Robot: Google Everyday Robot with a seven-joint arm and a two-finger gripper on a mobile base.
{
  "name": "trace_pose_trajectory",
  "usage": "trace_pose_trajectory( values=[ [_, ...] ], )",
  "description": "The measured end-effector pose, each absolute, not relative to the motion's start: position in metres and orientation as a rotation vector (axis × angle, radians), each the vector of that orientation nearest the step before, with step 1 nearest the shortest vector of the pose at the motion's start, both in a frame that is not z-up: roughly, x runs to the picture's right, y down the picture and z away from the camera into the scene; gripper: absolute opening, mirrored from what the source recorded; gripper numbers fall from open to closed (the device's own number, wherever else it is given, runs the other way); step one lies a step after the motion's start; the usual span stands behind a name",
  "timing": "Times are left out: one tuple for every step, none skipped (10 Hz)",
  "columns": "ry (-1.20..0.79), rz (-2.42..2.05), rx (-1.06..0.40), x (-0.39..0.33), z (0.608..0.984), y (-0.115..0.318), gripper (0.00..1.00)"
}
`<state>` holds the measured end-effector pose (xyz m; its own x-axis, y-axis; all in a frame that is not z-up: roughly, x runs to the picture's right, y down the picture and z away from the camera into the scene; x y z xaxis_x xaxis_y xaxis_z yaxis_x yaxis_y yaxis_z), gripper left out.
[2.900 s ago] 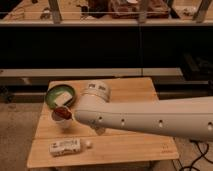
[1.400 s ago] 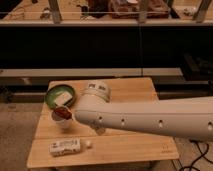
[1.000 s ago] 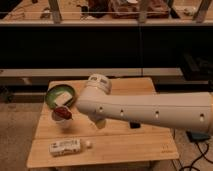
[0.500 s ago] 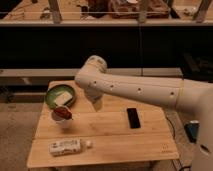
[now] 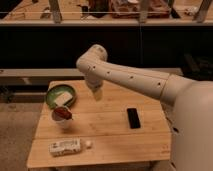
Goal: Move the arm in a circular motion
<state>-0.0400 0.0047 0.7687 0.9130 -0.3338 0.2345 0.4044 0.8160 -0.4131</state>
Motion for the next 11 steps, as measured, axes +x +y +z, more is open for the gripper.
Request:
trace_pose_trajectory(
  values=[
    [-0.164,-0.361,-0.492,-0.023,0.768,0.006,0.43],
    [-0.161,-0.331,-0.509,-0.005,0.768,0.006,0.37],
    [-0.154,-0.3,-0.52,0.019,0.771,0.003,0.34],
    [-0.151,-0.266,-0.536,0.043,0.775,0.001,0.37],
    [-0.148,-0.233,-0.554,0.068,0.78,-0.004,0.47],
    [-0.152,-0.22,-0.562,0.077,0.781,-0.005,0.54],
    [-0.154,-0.202,-0.571,0.086,0.779,-0.004,0.6],
    [-0.148,-0.177,-0.582,0.096,0.774,0.002,0.6],
    [-0.142,-0.146,-0.595,0.107,0.762,0.013,0.6],
    [-0.139,-0.125,-0.604,0.115,0.752,0.024,0.6],
    [-0.138,-0.094,-0.615,0.127,0.74,0.037,0.6]
  ],
)
